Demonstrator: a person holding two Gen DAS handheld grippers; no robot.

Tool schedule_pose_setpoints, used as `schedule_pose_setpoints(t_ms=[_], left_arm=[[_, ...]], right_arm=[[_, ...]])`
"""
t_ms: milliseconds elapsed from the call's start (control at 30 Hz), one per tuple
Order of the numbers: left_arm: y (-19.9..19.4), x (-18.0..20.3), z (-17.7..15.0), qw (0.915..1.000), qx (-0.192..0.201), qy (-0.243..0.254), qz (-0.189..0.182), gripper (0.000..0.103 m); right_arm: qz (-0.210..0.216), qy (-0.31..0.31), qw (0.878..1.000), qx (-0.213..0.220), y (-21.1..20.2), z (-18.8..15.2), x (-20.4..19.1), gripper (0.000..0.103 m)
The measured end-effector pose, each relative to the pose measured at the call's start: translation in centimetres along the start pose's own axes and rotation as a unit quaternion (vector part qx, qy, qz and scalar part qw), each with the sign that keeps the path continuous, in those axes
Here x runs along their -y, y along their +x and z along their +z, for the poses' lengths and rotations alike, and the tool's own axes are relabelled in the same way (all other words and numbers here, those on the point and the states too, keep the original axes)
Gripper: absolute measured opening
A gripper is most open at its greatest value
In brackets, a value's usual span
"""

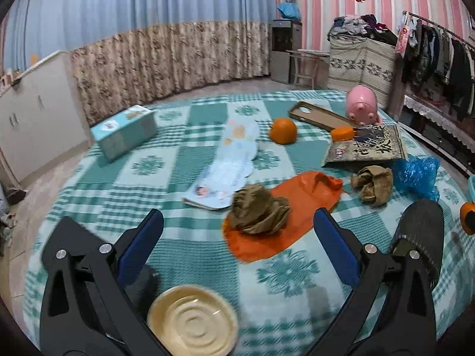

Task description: Collect trash

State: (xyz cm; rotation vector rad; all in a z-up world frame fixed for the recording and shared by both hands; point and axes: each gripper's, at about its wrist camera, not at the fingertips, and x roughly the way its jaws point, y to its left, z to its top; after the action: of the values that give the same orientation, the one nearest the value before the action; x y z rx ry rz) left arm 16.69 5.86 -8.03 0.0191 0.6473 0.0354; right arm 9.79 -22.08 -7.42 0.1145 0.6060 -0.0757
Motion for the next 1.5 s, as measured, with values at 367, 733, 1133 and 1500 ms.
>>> schedule_pose_setpoints(t_ms=[367, 733, 1133, 1500], left_arm=[[3.5, 0.0, 0.3, 0.9976, -0.064, -0.01, -0.027, 0.052], [0.3, 1.0, 1.8, 0.9996, -0.01, 0.017, -0.02, 0.045], [-4.1, 1.5, 4.7, 0.9982, 0.034, 0.031, -0.039, 0.045], [-6.2, 1.2, 5.8, 0.9963, 0.044, 0.036, -0.064, 0.045]], right_arm=[[-0.001, 0.021, 1.0, -0.006, 0.3, -0.1, 1.2, 0.044], [-0.011, 0.037, 0.999, 0.005, -1.0, 0.3, 2.5, 0.044], [-0.025, 0.06, 0.998, 0.018, -2.2, 0.6, 4.4, 0.044], [-0.022, 0.073, 0.997, 0.025, -2.8, 0.7, 5.0, 0.044]])
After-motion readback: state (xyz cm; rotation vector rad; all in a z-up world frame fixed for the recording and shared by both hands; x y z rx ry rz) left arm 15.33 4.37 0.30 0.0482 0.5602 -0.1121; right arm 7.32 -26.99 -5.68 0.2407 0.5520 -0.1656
